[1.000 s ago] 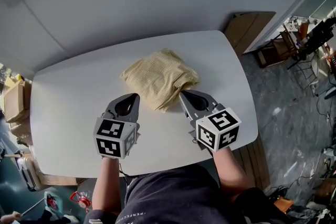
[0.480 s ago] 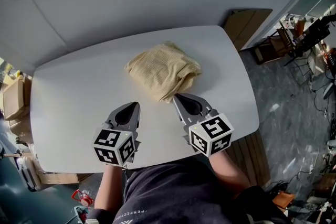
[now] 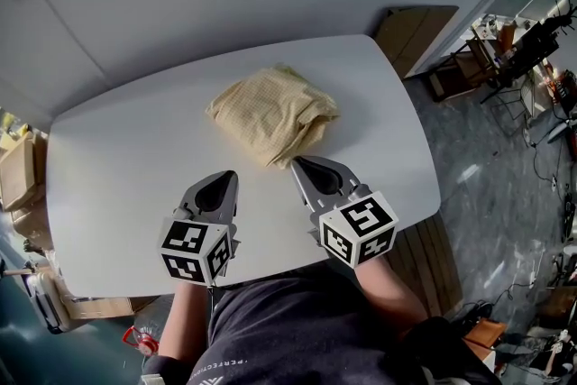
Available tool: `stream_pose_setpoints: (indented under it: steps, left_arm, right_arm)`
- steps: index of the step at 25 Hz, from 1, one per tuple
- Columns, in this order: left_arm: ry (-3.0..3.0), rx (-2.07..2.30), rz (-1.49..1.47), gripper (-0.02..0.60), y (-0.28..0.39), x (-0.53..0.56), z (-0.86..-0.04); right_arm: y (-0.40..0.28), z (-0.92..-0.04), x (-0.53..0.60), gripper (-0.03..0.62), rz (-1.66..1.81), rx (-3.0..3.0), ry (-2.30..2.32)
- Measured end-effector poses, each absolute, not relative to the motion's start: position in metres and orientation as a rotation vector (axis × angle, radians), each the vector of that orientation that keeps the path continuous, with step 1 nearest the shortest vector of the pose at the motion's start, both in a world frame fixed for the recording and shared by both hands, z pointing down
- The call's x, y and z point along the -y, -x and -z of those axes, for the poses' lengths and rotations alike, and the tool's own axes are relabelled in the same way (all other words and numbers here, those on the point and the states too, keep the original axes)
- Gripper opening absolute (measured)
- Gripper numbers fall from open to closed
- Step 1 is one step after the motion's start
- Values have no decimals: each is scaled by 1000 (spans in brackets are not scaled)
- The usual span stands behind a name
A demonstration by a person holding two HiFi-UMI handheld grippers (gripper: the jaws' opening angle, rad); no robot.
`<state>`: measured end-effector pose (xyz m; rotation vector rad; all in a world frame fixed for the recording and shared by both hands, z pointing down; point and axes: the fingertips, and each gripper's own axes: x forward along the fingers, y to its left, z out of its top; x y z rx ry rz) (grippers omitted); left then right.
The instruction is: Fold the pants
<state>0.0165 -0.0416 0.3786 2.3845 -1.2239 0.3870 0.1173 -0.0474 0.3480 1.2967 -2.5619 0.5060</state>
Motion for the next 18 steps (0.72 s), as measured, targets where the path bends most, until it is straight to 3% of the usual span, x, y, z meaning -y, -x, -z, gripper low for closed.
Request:
stream_pose_setpoints:
  steps: [18]
  left_arm:
    - [-2388, 1193, -462, -6, -24, 45, -387]
  right_arm:
    - [-122, -348, 48, 0, -552, 2563, -1271]
